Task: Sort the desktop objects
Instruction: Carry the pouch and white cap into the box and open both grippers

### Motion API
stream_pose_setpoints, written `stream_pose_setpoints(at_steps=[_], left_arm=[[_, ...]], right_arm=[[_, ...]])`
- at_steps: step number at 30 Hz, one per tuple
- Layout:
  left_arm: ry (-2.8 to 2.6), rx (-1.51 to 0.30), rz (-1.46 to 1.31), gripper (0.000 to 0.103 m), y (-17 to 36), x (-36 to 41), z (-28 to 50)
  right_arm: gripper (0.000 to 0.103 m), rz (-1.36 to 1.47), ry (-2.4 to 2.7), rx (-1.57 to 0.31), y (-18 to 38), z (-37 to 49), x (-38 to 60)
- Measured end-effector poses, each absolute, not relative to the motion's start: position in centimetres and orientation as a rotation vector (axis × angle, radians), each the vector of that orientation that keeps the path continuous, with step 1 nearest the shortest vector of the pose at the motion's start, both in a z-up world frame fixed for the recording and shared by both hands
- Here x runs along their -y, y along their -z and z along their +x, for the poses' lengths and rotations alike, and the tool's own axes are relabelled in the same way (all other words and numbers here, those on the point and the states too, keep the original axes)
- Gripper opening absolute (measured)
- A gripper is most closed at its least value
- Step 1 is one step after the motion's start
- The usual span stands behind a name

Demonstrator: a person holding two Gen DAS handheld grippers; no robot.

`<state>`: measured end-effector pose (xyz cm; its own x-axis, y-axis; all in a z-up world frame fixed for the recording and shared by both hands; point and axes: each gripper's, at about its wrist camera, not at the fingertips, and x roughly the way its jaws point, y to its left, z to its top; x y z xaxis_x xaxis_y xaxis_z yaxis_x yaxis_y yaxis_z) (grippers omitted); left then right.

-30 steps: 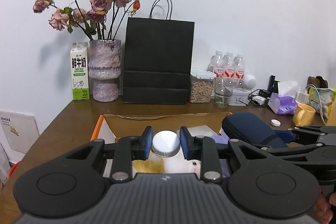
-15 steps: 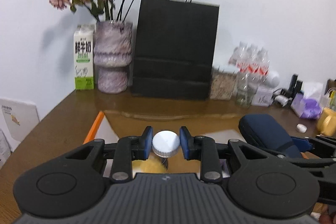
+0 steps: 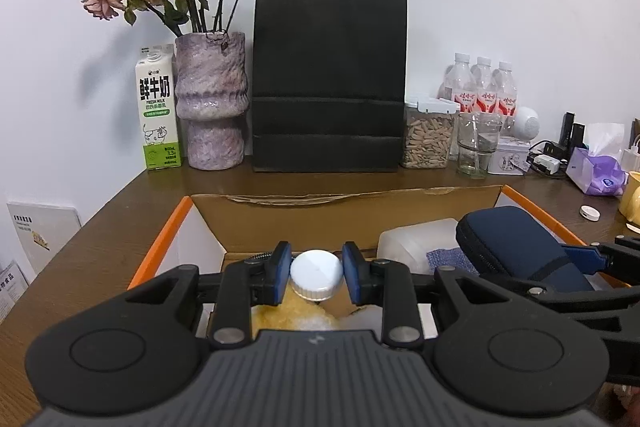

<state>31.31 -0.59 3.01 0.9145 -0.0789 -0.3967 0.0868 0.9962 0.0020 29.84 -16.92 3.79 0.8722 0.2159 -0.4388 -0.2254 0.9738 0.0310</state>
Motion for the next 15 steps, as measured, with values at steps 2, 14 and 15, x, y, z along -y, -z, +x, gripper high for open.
stream_pose_setpoints(at_steps=[2,14,15], left_arm=[[0.068,-0.399,0.036,0.058,-3.0,0.8,31.1],[-0.018,-0.276,0.039,0.103,-4.3,0.8,27.9],[-0.021,-0.272,0.041,0.103,-4.3,0.9,27.8]], right_arm=[[0.064,-0.015,-0.228,-0.455,-3.8,30.0,17.1],[0.103,-0.011,-0.227,-0.325,-5.3,26.9,17.8],[0.103,-0.016,-0.226,-0.324,-5.4,26.9,17.8]])
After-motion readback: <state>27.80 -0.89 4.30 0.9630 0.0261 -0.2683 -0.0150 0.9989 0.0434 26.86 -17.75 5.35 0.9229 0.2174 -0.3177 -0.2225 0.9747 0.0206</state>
